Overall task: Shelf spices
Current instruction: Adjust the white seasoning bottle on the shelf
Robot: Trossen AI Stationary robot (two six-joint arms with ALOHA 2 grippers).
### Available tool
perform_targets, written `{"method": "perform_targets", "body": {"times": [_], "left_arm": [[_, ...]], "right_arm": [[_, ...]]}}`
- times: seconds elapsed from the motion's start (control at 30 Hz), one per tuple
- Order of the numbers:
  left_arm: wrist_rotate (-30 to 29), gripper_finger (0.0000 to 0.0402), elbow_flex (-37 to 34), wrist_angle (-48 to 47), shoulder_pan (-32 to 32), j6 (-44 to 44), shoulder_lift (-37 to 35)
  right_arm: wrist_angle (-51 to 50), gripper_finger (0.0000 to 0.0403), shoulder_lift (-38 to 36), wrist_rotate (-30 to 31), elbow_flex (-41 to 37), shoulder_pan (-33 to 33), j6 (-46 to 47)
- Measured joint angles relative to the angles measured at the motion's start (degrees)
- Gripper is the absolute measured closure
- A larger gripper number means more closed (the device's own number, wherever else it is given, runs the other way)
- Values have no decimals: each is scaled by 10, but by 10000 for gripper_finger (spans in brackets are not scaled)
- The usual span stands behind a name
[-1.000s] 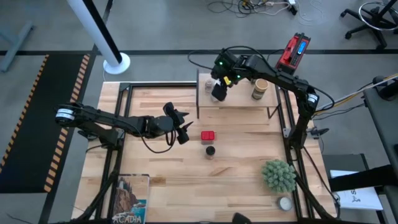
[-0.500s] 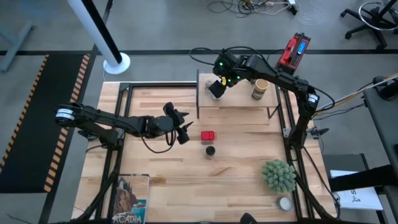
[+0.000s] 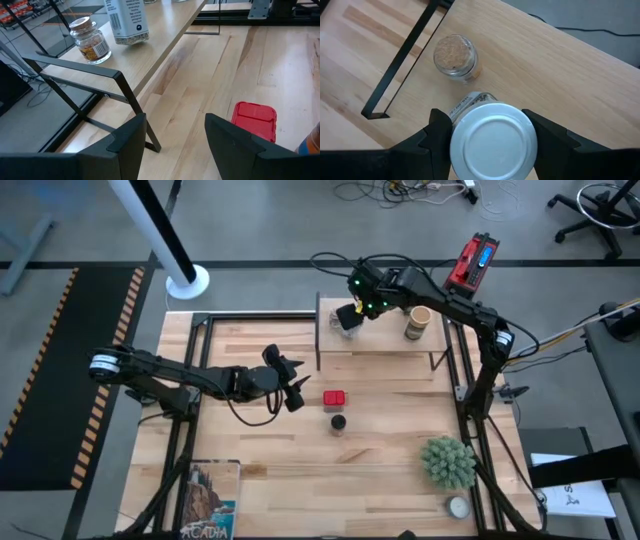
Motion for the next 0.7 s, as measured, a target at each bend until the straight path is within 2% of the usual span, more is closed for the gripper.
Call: {"method": "perform_targets", "body": {"times": [0.2, 0.37, 0.7], "left_arm": [[0, 209, 0, -1, 0, 7, 0], [-1, 209, 0, 1, 0, 8, 0], [-1, 209, 0, 2, 0, 8, 0]], "right_arm": [[5, 208, 0, -10, 0, 0, -12], [-3, 207, 3, -55, 18, 4, -69], [12, 166, 3, -33, 35, 6, -106]]}}
